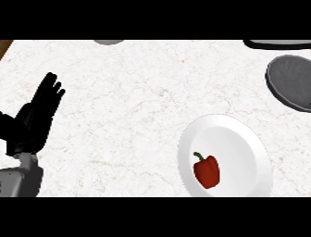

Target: Pick the croissant from the plate and place it in the pan

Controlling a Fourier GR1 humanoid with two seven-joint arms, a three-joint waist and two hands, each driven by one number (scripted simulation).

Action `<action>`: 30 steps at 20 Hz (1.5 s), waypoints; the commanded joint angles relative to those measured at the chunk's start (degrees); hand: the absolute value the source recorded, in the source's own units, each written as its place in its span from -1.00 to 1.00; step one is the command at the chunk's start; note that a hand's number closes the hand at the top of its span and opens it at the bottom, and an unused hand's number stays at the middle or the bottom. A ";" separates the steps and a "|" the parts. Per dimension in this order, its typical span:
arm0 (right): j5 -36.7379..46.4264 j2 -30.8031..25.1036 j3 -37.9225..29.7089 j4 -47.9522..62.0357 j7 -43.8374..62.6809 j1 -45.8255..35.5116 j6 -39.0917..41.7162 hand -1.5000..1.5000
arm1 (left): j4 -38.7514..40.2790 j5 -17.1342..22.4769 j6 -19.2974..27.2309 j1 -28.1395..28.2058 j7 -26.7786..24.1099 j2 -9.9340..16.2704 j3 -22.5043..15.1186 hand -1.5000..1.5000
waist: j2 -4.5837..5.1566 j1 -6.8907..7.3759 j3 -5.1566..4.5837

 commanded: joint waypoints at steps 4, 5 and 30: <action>-1.36 -8.01 -5.99 27.31 -9.12 -10.59 -8.24 1.00 | 0.25 -0.61 -0.36 0.48 -0.48 -0.86 -0.60 0.00 | 0.32 0.85 0.05; 1.25 -5.89 -4.27 30.83 -11.90 -9.31 -14.65 1.00 | -1.33 0.53 -1.44 -0.12 1.21 0.47 0.23 0.00 | 0.33 0.98 0.07; 8.45 -11.52 -2.70 87.16 -22.74 -25.61 -28.62 -1.00 | 3.62 -0.11 -2.02 -4.98 -0.84 -0.01 1.11 0.00 | 1.98 3.92 0.32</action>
